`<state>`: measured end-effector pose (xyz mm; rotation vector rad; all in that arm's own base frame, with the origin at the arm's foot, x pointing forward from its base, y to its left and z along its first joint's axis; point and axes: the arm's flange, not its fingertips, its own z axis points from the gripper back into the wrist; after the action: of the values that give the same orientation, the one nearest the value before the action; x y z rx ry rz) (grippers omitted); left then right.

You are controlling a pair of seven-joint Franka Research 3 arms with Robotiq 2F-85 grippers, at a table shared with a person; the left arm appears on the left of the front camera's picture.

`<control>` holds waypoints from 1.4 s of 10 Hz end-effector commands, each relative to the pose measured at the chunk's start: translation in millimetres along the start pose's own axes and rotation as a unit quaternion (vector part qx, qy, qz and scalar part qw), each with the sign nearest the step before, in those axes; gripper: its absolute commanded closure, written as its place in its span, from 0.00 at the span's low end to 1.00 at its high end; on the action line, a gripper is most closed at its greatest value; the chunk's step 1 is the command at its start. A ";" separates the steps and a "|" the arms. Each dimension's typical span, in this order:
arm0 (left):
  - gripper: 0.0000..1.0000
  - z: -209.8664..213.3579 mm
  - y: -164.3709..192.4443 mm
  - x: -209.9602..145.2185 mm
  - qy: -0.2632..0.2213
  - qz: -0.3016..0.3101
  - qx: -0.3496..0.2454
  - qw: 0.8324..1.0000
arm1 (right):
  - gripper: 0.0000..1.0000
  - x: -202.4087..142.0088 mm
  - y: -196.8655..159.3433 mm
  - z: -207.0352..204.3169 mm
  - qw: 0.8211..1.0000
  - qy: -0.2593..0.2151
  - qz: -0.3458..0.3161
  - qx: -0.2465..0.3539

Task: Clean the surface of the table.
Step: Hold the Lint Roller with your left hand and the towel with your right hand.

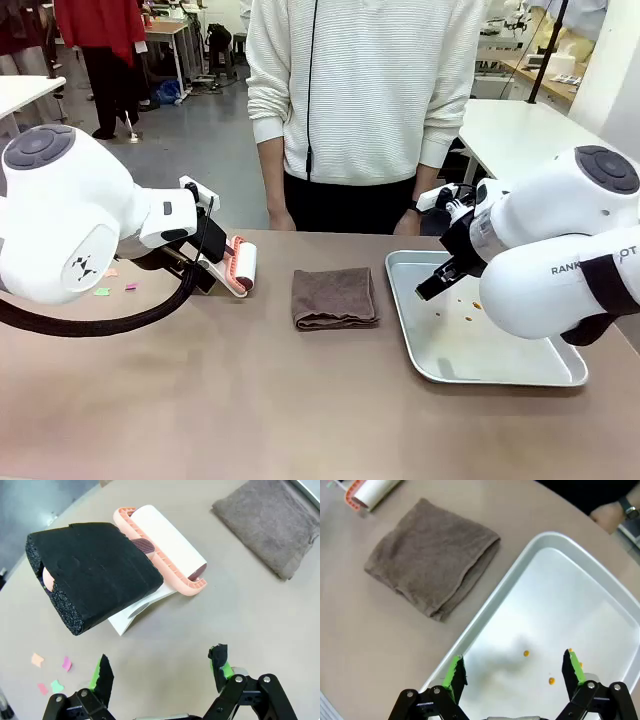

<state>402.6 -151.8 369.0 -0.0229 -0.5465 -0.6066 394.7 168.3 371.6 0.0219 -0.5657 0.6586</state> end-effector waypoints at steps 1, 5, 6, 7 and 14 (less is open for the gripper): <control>0.00 1.0 0.4 1.1 -0.002 0.000 0.001 1.000 | 0.00 0.0 0.0 0.0 1.000 0.000 0.000 0.000; 0.00 1.0 0.4 1.1 -0.002 0.000 0.001 1.000 | 0.00 0.0 0.0 0.0 1.000 0.000 0.000 0.000; 0.00 1.0 0.4 1.1 -0.002 0.000 0.001 1.000 | 0.00 0.0 0.0 0.0 1.000 0.000 0.000 0.000; 0.00 1.0 0.4 1.1 -0.002 0.000 0.001 1.000 | 0.00 0.0 0.0 0.0 1.000 0.000 0.000 0.000; 0.00 1.0 0.4 1.1 -0.002 0.000 0.001 1.000 | 0.00 0.0 0.0 0.0 1.000 0.000 0.000 0.000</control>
<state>402.2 -152.8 369.0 -0.0217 -0.5466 -0.6088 394.6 168.4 371.6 0.0214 -0.5657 0.6592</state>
